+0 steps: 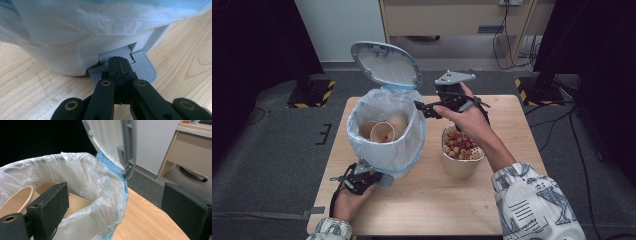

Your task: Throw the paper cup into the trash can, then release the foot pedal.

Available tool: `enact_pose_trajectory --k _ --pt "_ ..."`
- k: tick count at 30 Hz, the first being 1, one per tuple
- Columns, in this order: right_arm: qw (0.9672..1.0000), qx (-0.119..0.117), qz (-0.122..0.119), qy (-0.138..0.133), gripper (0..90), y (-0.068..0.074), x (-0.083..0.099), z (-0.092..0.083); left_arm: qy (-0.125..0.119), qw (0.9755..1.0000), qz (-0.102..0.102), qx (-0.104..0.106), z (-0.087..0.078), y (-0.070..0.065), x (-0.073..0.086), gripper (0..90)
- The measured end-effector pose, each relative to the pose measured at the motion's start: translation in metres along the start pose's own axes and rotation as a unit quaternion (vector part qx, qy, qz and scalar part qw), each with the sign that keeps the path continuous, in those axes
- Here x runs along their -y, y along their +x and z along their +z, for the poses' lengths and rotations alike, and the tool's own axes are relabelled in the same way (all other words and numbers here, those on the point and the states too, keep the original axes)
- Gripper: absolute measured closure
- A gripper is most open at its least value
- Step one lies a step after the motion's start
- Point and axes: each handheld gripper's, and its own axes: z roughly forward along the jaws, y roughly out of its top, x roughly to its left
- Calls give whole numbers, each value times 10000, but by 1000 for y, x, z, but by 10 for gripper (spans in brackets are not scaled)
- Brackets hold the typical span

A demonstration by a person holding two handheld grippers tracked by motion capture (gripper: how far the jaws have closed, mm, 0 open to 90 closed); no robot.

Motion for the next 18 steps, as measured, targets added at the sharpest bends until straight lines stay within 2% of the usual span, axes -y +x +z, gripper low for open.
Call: enact_pose_trajectory --k 7,12,18 --pt "9999 108 52 1 72 -11 6 -12 -6 10000 0 3 0 0 0 900" --pt "9995 289 159 24 72 -26 16 -26 4 10000 20 -16 0 0 0 900" --pt "9988 412 242 57 72 -36 24 -33 -7 10000 23 -23 0 -1 0 900"
